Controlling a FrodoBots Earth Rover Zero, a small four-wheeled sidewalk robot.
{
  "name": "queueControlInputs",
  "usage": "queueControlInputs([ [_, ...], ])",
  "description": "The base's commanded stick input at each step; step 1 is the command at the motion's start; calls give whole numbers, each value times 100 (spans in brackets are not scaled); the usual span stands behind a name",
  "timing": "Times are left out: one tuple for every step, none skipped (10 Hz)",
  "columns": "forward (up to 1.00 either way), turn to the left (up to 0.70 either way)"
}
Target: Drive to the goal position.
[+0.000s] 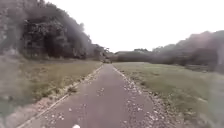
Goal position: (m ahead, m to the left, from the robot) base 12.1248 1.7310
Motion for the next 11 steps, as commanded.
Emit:
queueControlInputs([
  [100,0],
  [100,0],
  [100,0],
  [100,0],
  [100,0],
  [100,0],
  [100,0],
  [100,0],
  [100,0],
  [100,0],
  [100,0],
])
